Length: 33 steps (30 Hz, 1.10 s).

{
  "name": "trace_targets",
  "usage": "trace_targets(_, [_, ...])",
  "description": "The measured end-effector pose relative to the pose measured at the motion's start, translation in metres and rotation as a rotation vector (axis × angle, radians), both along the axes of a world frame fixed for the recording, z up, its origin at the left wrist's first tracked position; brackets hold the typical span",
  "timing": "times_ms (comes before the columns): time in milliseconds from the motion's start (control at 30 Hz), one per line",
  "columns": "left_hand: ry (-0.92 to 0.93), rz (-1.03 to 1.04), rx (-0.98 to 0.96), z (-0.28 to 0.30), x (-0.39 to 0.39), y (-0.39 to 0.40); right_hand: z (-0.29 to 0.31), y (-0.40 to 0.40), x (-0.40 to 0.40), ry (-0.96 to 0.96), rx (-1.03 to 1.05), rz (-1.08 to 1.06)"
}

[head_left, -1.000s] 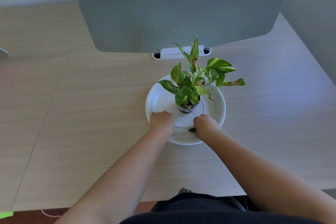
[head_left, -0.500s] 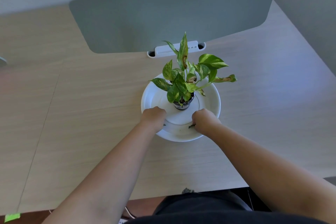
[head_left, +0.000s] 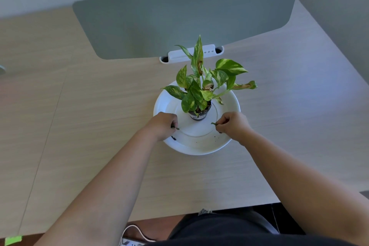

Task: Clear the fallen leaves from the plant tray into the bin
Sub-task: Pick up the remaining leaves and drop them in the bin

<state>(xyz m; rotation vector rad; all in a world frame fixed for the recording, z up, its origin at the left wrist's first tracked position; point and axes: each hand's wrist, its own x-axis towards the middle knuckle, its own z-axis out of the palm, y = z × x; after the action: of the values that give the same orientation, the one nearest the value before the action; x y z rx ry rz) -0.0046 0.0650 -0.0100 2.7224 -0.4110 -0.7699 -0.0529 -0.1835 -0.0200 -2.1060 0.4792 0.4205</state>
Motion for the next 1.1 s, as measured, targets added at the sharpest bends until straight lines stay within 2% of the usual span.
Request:
trace_targets(267, [-0.041,-0.224,0.376,-0.008,-0.013,-0.028,-0.004,0.013,0.007,0.082,-0.441,0.526])
trace_targets(500, [-0.122,-0.216,0.550,-0.006,-0.016,-0.045,-0.006,0.017,0.013,0.121,-0.557,0.640])
trace_targets(800, [-0.057,-0.178,0.472,-0.005,-0.011,-0.041,-0.008,0.016,0.013,0.099,-0.580,0.668])
trace_targets(967, [0.045,-0.191,0.387,-0.002,-0.007,-0.031,-0.009,0.012,0.013,0.094,-0.430,0.533])
trace_targets(1100, [0.052,-0.096,0.190,0.002,0.003,-0.021,-0.006,0.007,0.012,0.048,-0.264,0.387])
